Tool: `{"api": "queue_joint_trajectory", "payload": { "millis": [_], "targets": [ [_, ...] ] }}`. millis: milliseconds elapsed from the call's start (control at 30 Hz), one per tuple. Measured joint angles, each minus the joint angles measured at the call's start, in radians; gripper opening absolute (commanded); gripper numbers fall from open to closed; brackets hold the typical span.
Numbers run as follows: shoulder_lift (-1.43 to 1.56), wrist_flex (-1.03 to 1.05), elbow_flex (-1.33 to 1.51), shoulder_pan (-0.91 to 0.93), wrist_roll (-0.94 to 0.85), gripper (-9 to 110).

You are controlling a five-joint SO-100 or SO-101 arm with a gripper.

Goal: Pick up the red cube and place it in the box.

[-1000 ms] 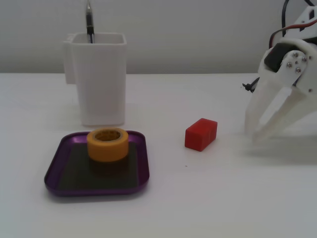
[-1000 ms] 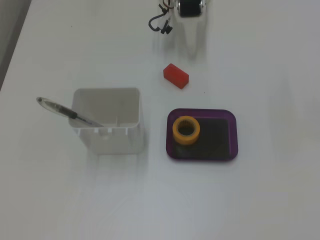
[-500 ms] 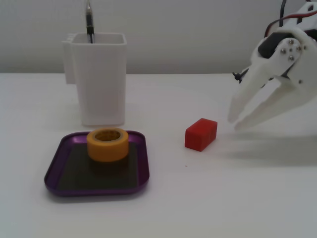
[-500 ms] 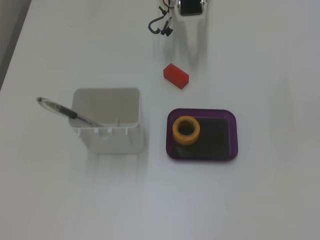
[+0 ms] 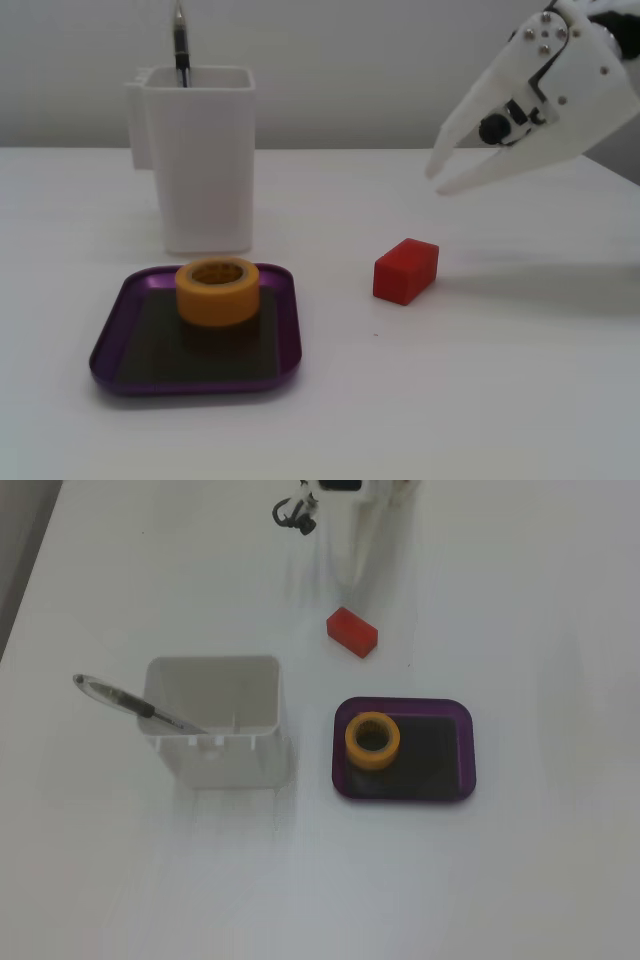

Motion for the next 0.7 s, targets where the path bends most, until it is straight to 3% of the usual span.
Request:
{"api": "queue_joint_trajectory", "payload": {
  "millis": [133,400,700],
  "targets": [
    [-0.278,0.0,-0.15,-0.006,0.002,1],
    [-0.73,0.0,-0.399,0.006,0.002,21],
    [-0.985,0.0,-0.534,0.006,0.087,22]
  ]
}}
